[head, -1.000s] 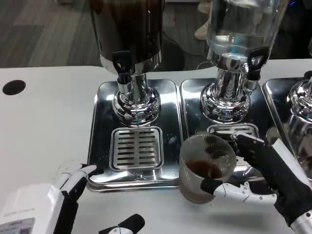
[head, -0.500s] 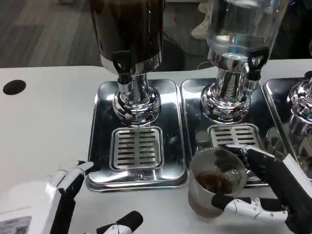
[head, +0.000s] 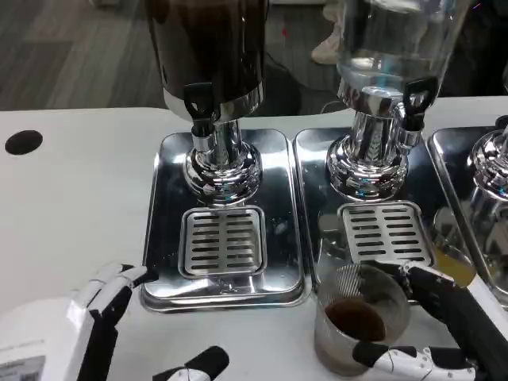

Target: Grasp the cup under the faucet to collect the drink, then remove the cup.

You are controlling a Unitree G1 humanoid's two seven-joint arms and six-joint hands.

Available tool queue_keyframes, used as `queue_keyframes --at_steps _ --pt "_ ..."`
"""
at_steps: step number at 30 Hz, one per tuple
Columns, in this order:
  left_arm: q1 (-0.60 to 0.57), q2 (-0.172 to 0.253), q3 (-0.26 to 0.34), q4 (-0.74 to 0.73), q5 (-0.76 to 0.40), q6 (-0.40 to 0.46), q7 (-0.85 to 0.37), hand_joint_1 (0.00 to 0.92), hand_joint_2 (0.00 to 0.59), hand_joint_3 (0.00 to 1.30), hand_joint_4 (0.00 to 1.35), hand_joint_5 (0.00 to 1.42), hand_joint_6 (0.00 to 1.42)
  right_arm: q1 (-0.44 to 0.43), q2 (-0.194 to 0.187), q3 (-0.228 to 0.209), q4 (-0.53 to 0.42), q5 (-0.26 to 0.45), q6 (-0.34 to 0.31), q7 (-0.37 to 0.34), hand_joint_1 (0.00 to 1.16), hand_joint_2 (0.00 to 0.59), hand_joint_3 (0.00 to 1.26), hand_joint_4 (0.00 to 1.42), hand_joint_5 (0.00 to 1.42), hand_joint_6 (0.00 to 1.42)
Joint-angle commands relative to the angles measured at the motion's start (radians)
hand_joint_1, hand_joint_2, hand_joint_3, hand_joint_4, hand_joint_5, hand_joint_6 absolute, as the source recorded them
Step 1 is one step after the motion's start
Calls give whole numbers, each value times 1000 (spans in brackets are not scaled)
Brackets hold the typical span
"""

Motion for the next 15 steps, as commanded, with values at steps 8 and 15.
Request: queue_keyframes --at_steps 8,15 --pt "28 -8 10 -27 19 0 4 0 89 282 205 297 488 -19 15 -13 87 23 -120 -21 665 90 429 441 447 322" --pt "37 -9 15 -33 22 -5 7 0 89 282 210 297 488 -34 22 -8 158 2 -169 -39 667 93 432 441 456 325"
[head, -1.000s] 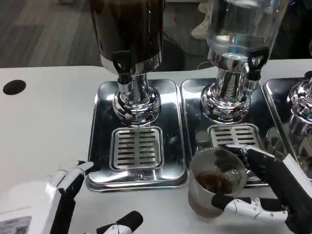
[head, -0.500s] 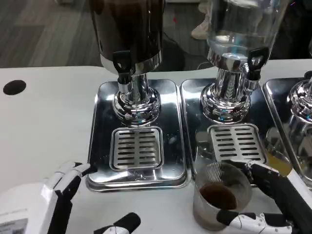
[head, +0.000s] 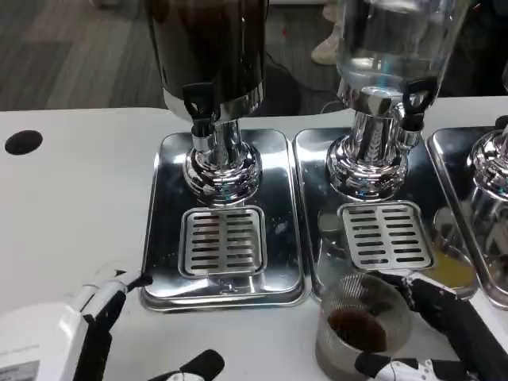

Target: Grasp the cup under the faucet to collect the drink, then remove the cup.

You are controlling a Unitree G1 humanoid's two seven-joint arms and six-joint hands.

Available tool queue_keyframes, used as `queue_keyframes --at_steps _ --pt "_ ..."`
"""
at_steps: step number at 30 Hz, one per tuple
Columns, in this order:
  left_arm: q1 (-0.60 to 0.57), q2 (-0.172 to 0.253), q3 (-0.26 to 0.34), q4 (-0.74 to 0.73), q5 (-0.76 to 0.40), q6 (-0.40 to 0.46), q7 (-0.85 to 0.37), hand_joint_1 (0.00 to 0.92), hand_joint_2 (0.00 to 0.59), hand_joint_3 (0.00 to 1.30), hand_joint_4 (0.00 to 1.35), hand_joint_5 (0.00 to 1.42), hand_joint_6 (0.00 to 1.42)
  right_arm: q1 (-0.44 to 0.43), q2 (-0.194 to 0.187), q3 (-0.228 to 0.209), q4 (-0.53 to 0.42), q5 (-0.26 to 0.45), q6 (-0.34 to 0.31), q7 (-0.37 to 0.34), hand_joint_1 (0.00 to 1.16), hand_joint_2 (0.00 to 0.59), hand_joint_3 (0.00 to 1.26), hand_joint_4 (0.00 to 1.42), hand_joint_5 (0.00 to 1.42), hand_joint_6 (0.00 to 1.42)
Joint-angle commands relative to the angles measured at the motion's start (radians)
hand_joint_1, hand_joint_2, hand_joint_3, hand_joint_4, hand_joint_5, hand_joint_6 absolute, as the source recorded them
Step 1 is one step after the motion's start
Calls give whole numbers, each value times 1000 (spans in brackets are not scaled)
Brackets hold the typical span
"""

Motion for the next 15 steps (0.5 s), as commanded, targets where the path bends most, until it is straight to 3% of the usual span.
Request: queue_keyframes --at_steps 1,7,11,15 --pt "11 -1 5 -19 19 -5 6 0 88 282 211 297 488 -23 6 -4 40 -5 -62 -28 668 94 432 441 456 325" --pt "1 -2 0 -22 25 -4 -4 0 88 282 211 297 488 -37 6 0 91 -33 -96 -53 673 96 427 432 445 308" --pt "-7 -1 -6 -13 29 -2 -5 0 85 282 211 297 488 -36 0 5 98 -38 -113 -52 667 93 343 310 361 185" --pt "-15 -1 -11 -7 33 1 -6 0 82 283 212 297 488 -31 -4 8 79 -39 -117 -50 661 97 313 261 341 178"
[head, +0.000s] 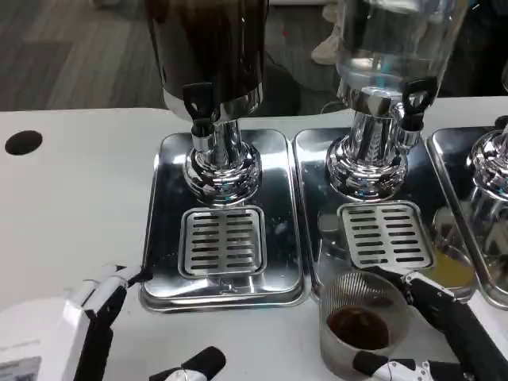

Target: Grasp the cup under the faucet to collect the drink, then remove the cup.

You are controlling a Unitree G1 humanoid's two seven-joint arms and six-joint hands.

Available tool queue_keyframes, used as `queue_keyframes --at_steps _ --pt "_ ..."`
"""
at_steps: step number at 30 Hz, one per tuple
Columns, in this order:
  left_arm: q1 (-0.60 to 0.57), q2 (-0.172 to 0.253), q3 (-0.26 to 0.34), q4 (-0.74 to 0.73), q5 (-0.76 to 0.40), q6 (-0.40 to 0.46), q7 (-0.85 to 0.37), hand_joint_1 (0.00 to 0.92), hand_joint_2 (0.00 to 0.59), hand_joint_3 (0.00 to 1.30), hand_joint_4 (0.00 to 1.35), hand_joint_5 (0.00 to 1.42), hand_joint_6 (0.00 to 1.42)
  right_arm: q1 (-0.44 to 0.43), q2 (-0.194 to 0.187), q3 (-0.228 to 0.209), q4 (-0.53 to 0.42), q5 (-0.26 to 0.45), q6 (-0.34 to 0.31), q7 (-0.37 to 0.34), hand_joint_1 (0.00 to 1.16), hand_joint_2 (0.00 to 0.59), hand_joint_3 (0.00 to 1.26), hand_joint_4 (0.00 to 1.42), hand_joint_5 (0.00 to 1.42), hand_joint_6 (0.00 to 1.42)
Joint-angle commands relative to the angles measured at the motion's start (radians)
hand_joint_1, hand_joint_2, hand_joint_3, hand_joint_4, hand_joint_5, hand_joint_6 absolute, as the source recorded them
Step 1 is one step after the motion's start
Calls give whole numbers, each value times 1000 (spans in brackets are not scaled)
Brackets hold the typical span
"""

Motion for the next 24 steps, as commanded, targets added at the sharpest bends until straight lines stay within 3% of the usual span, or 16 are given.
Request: queue_keyframes --at_steps 1,9,14,16,18,21,22,24 --pt "-5 2 -9 4 11 2 -6 0 81 285 212 297 488 4 -7 3 -20 -4 -21 -11 658 99 296 251 339 164" --pt "-18 3 -9 8 7 6 -8 0 80 290 212 297 488 20 -9 2 -72 36 -26 5 614 96 174 148 284 138" --pt "-29 1 -13 12 7 10 -10 0 80 290 212 297 488 37 -14 -4 -139 100 -23 25 499 125 161 132 280 138" --pt "-31 -1 -14 13 5 12 -10 0 80 290 212 297 488 52 -22 -10 -193 157 1 46 416 208 199 132 230 95" --pt "-34 -1 -15 15 3 13 -9 0 81 290 212 297 488 65 -31 -17 -247 203 29 66 365 354 220 113 137 23" --pt "-41 1 -19 21 1 15 -8 0 85 286 212 298 488 73 -51 -39 -315 204 77 73 373 519 173 26 17 0" --pt "-45 1 -23 27 -2 13 -4 0 91 275 203 291 481 70 -61 -63 -345 128 100 43 403 563 155 5 3 0" --pt "-51 1 -31 35 -5 9 5 0 103 262 198 284 469 63 -74 -98 -388 -6 142 -9 449 585 137 0 0 0"
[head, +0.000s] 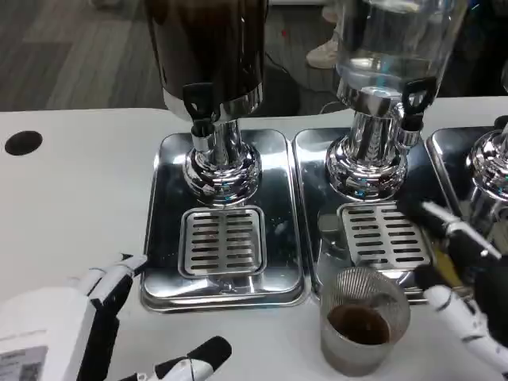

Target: Grasp the cup under the faucet to collect the drink, then remove the cup.

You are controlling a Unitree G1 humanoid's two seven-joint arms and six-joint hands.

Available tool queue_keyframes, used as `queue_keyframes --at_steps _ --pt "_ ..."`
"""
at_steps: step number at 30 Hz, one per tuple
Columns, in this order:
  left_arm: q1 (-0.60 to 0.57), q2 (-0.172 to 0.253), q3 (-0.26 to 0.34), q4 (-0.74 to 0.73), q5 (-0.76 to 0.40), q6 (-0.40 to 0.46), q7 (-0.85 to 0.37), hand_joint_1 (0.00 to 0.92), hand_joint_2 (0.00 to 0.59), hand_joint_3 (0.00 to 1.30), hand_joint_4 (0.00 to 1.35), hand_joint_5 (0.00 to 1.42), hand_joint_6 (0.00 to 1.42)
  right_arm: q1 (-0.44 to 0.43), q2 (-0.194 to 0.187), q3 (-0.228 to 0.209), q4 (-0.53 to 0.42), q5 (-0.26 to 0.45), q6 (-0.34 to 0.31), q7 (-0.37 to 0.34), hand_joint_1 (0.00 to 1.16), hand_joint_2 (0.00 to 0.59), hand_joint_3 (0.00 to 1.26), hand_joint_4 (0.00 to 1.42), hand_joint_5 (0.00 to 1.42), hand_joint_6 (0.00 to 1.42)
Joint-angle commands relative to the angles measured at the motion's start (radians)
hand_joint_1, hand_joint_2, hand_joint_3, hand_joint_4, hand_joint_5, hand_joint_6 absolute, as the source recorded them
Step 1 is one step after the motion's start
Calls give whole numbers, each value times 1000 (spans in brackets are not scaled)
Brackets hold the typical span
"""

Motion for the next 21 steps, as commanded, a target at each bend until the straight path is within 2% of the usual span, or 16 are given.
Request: queue_keyframes --at_steps 1,5,9,13,17,21 --pt "-11 2 -16 32 -12 -3 10 0 111 260 198 275 457 -6 -34 -72 -101 -266 108 -96 479 586 142 0 0 0" --pt "-21 7 -29 68 -21 -24 45 0 124 247 168 237 411 -29 -39 -74 -107 -467 186 -192 533 586 149 0 0 0" --pt "-26 21 -39 126 -9 -59 121 0 128 219 125 174 383 -48 -46 -52 -59 -578 217 -272 553 586 139 0 0 0" --pt "-23 31 -46 156 32 -69 189 0 122 196 80 141 370 -42 -58 -47 -34 -606 224 -320 581 585 129 0 0 0" --pt "-22 30 -55 192 38 -58 226 0 99 174 64 128 373 -31 -70 -65 -23 -581 230 -342 587 586 128 0 0 0" --pt "-7 26 -52 201 25 -60 260 0 94 172 63 127 353 -26 -79 -91 -23 -524 238 -338 586 586 129 0 0 0"
